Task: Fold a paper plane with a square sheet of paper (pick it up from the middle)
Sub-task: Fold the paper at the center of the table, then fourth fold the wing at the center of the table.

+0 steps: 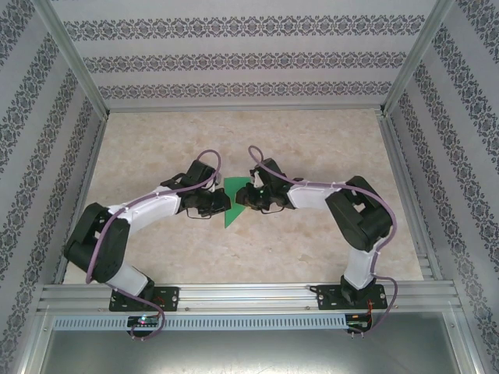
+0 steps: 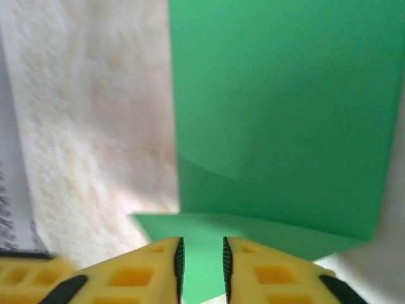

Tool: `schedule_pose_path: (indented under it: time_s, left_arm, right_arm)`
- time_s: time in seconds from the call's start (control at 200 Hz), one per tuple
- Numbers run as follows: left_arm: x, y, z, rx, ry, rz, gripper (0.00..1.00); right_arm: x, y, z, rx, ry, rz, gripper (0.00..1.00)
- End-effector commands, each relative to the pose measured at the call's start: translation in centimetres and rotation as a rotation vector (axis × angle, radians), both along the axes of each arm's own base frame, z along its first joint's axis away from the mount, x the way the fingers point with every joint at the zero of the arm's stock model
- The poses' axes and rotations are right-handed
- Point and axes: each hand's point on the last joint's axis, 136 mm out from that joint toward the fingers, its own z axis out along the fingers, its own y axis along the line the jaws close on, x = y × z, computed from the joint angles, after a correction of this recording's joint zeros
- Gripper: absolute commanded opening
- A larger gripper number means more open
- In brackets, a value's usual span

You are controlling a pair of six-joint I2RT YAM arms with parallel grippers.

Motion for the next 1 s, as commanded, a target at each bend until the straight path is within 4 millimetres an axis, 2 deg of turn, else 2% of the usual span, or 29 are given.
schedule_pose_path:
  time_s: [0.0, 0.14, 0.275, 0.44, 0.624, 0.994]
  left_arm:
    - [1.8, -1.2, 0.1, 0.007, -0.035, -0.003, 0.14]
    - [2.1, -1.2, -1.0, 0.030, -0.016, -0.008, 0.11]
    - [1.9, -0.6, -1.5, 0.068, -0.013, -0.005, 0.11]
    - [1.6, 0.2, -3.5, 0.130, 0.025, -0.011, 0.09]
    - [1.4, 1.3, -4.8, 0.197, 0.035, 0.007, 0.08]
    - [1.1, 1.6, -5.2, 0.213, 0.043, -0.001, 0.08]
  right_arm:
    - [1.2, -2.4, 1.5, -0.018, -0.052, -0.112, 0.43]
    - [1.2, -5.1, 0.5, -0.070, -0.029, -0.187, 0.56]
    - [1.2, -6.2, 0.0, -0.071, -0.018, -0.219, 0.61]
    - [1.1, -4.8, 0.0, -0.028, -0.016, -0.179, 0.59]
    - [0.8, -3.0, -0.5, 0.032, 0.014, -0.131, 0.57]
    - [0.5, 0.1, -0.2, 0.128, 0.027, -0.018, 0.48]
